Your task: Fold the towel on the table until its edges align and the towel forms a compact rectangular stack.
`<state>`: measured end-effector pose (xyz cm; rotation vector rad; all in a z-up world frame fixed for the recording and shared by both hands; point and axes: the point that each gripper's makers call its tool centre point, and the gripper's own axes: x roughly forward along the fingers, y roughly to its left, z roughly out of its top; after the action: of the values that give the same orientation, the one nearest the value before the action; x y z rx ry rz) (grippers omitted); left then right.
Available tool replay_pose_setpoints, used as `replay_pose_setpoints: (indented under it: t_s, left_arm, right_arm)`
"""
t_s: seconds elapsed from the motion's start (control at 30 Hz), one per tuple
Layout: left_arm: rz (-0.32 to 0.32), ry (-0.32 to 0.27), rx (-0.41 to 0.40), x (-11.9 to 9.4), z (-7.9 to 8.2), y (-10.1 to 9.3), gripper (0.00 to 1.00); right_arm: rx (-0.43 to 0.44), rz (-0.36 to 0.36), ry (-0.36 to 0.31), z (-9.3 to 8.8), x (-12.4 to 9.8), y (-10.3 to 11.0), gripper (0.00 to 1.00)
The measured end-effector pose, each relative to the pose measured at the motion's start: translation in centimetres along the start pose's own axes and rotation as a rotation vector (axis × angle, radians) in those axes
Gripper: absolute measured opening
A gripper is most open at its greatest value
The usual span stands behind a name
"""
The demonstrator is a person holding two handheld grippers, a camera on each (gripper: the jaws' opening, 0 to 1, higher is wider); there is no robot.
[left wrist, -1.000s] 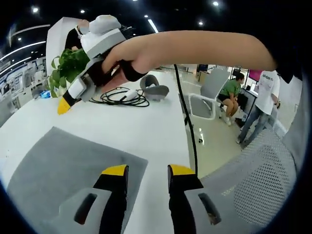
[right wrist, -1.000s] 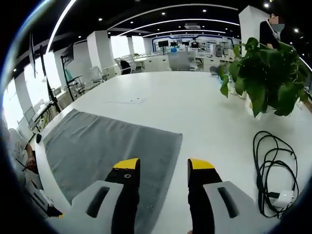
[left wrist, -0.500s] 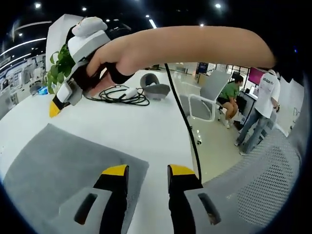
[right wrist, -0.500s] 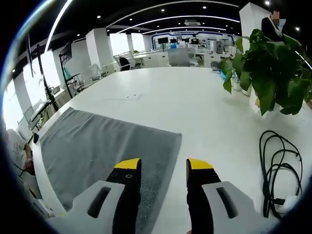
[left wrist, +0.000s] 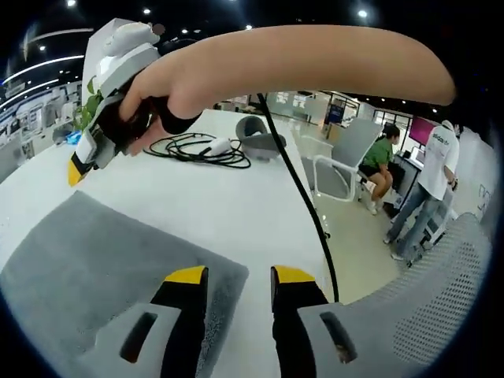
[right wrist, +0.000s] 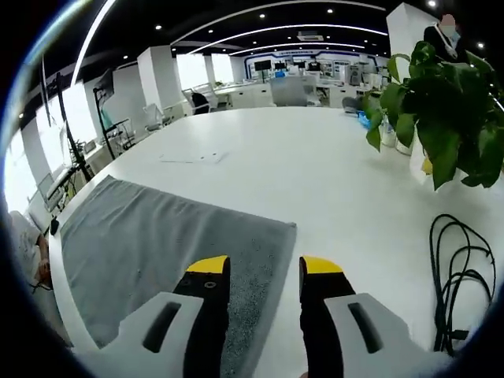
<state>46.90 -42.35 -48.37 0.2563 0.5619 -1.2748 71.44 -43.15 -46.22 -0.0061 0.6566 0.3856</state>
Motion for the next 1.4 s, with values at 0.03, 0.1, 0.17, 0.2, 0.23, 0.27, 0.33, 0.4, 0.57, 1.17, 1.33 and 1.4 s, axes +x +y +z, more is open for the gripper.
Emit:
replay_pose_setpoints:
  t_s: [0.03, 0.1, 0.17, 0.2, 0.23, 0.27, 0.33, 0.4, 0.57, 1.17, 1.33, 1.4]
  left_arm:
    - [0.005, -0.002, -0.001, 0.1, 0.0, 0.1, 0.33]
    - [0.012, -0.007, -0.012, 0.4, 0.0, 0.4, 0.33]
    - [0.02, -0.006, -0.023, 0.7, -0.2, 0.5, 0.32]
    - [0.019, -0.004, -0.028, 0.7, -0.1, 0.5, 0.32]
    - [0.017, -0.004, -0.034, 0.8, -0.1, 0.4, 0.32]
    - [0.016, -0.004, -0.037, 0.8, -0.3, 0.3, 0.32]
    - [0.015, -0.004, -0.039, 1.1, -0.4, 0.2, 0.31]
    - [0.011, 0.0, -0.043, 1.2, -0.5, 0.0, 0.29]
    - [0.028, 0.016, -0.037, 1.3, -1.2, 0.2, 0.26]
    - [-0.007, 0.046, 0.074, 2.3, -2.4, -0.5, 0.24]
    - [0.032, 0.059, 0.177, 2.4, -2.6, -0.4, 0.21]
    - [0.047, 0.053, 0.167, 2.4, -2.5, -0.6, 0.21]
  right_arm:
    - [0.004, -0.003, -0.001, -0.1, 0.2, -0.1, 0.33]
    - [0.011, -0.009, -0.004, 0.0, 0.4, -0.2, 0.32]
    - [0.024, -0.013, -0.008, 0.0, 1.0, -0.5, 0.31]
    - [0.039, -0.01, -0.008, 0.0, 1.4, -0.6, 0.31]
    - [0.048, -0.009, -0.009, 0.0, 1.5, -0.5, 0.29]
    - [0.06, -0.011, -0.015, 0.1, 1.8, -0.6, 0.28]
    - [0.072, -0.017, -0.02, 0.3, 2.5, -0.8, 0.27]
    - [0.082, -0.018, -0.022, 0.2, 2.4, -0.6, 0.26]
    - [0.103, -0.029, -0.019, -0.4, 4.0, -0.7, 0.25]
    - [-0.008, -0.1, 0.058, -2.1, 5.9, -1.9, 0.15]
    - [-0.057, -0.1, 0.068, -2.0, 6.4, -1.9, 0.12]
    - [-0.057, -0.098, 0.067, -2.1, 6.4, -1.6, 0.11]
